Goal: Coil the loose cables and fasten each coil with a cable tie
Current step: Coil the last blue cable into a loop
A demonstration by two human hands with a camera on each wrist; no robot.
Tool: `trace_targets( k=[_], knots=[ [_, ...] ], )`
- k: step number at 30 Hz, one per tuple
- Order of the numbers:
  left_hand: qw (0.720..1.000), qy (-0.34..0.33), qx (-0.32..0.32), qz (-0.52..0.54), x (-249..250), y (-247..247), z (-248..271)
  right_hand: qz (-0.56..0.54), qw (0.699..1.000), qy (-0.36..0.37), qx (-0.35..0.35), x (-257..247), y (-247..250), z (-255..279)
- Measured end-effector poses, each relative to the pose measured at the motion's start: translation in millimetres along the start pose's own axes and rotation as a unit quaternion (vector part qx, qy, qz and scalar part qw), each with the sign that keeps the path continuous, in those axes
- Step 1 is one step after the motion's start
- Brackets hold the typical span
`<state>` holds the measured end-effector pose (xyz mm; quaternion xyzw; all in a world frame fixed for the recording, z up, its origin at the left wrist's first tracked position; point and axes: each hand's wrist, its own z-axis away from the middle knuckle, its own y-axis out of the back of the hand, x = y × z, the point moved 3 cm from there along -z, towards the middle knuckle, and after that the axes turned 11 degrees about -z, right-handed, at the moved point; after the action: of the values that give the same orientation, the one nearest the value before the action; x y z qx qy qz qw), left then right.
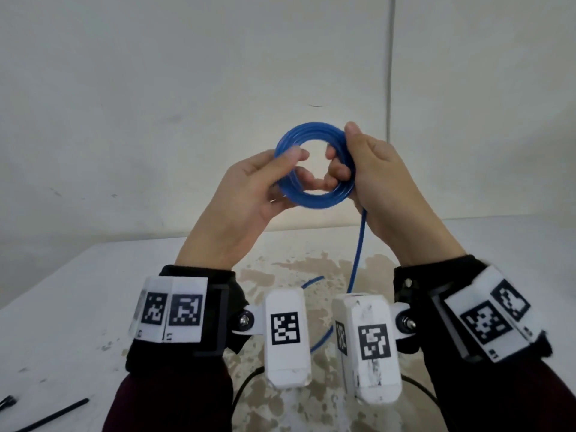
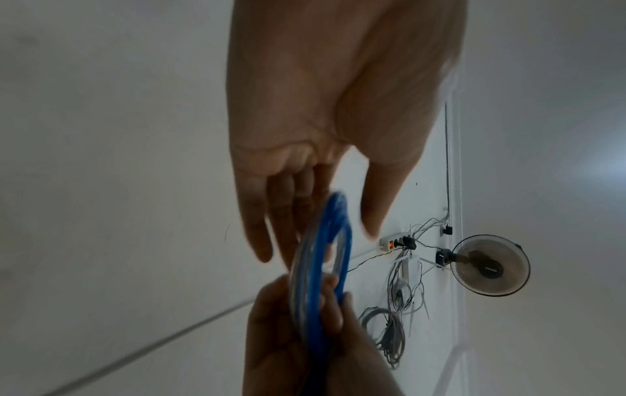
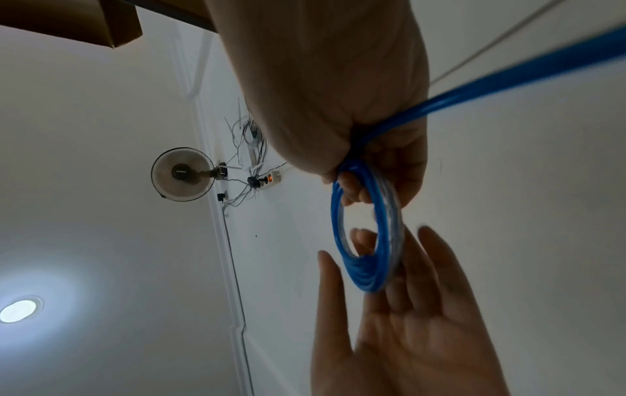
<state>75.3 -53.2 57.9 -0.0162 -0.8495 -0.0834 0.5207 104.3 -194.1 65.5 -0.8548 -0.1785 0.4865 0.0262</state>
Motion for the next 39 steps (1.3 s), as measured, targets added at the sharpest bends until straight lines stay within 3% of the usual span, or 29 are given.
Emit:
trace_targets(
  k=[4, 10, 16, 20, 23, 26, 33, 39],
  knots=[
    [0.997, 0.028, -0.03, -0.065, -3.9, -1.7, 2.4, -0.041, 0.998, -0.027, 0.028, 2.1, 12.6, -4.3],
    [0.999, 0.035, 0.0, -0.029, -8.0, -7.9, 1.1, -0.041, 0.998, -0.032, 0.042, 2.5, 9.8, -2.0],
    [0.999, 0.013, 0.006, -0.046, -3.6, -7.8, 1.3, -0.129, 0.989, -0.061, 0.042, 3.1, 10.8, -2.8],
    [0.997, 0.055, -0.007, -0.048, -4.6, -3.7, 1.4, -0.001, 0.998, -0.036, -0.056, 1.1, 10.0, -1.8],
    [0.993, 0.094, -0.035, -0.063, -4.3, 1.3, 1.1, 0.096, 0.982, -0.039, -0.155, 0.0, 1.9, 4.9],
    [0.991, 0.109, -0.042, -0.062, -4.4, 3.7, 2.4, 0.132, 0.969, -0.052, -0.202, 4.0, -5.8, 8.6],
    [0.997, 0.062, 0.031, -0.027, -5.3, 7.2, 0.1, 0.08, 0.976, -0.082, -0.184, 6.7, -3.3, 7.2],
    [0.996, 0.003, 0.083, 0.045, -3.1, 6.8, -3.5, -0.071, 0.974, -0.144, -0.162, 4.9, -7.1, 7.1]
  ],
)
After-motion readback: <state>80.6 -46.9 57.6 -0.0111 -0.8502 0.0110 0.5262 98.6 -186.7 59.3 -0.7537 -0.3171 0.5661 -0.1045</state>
